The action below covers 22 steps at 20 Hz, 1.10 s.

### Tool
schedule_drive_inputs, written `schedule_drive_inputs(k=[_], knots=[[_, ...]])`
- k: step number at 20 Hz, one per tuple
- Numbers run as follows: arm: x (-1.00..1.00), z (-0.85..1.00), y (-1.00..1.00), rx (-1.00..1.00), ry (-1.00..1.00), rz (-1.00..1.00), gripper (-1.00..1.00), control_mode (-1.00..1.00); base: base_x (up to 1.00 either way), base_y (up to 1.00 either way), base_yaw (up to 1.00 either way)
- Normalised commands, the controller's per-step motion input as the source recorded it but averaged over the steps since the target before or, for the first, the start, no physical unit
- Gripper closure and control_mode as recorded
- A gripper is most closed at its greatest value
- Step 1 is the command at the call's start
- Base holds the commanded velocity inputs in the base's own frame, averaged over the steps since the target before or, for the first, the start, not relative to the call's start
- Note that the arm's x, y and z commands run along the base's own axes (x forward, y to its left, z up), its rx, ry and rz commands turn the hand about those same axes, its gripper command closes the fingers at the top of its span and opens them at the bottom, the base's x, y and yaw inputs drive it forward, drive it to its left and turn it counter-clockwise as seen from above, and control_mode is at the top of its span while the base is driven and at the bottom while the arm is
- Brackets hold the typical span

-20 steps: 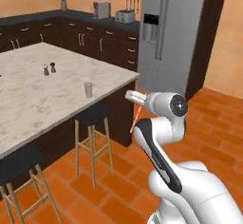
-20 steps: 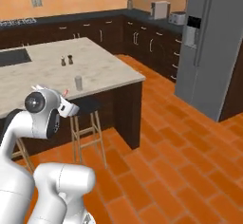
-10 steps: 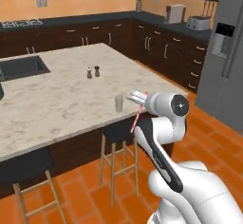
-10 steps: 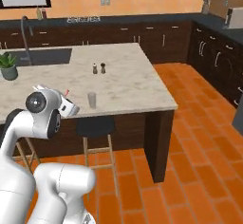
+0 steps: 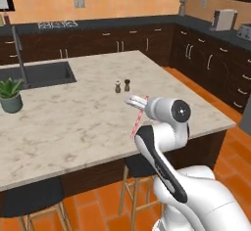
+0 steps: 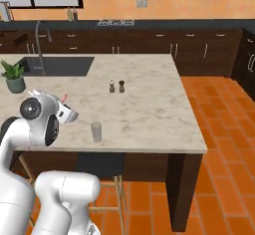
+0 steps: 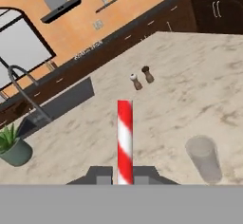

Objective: Take a straw from the drawer in front and place it inside the glass cup on the dining counter.

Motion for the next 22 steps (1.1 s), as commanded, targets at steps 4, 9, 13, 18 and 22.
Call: schedule_drive_inputs(k=[4, 9, 13, 18, 22], knots=[[0.00, 0.00, 0.00, 0.00, 0.00, 0.00, 1.00, 1.00, 0.97, -0.12, 0.14], [0.25, 0.04, -0.19, 0.00, -0.01, 0.13, 1.00, -1.00, 0.33, -0.03, 0.05], [0.02, 0.15, -0.68, -0.01, -0.11, 0.30, 1.00, -1.00, 0.00, 0.00, 0.00], [0.03, 0.17, -0.71, -0.02, -0.09, 0.34, 1.00, -1.00, 0.00, 0.00, 0.00], [0.33, -0.03, -0.52, -0.03, -0.05, 0.47, 1.00, -1.00, 0.00, 0.00, 0.00]])
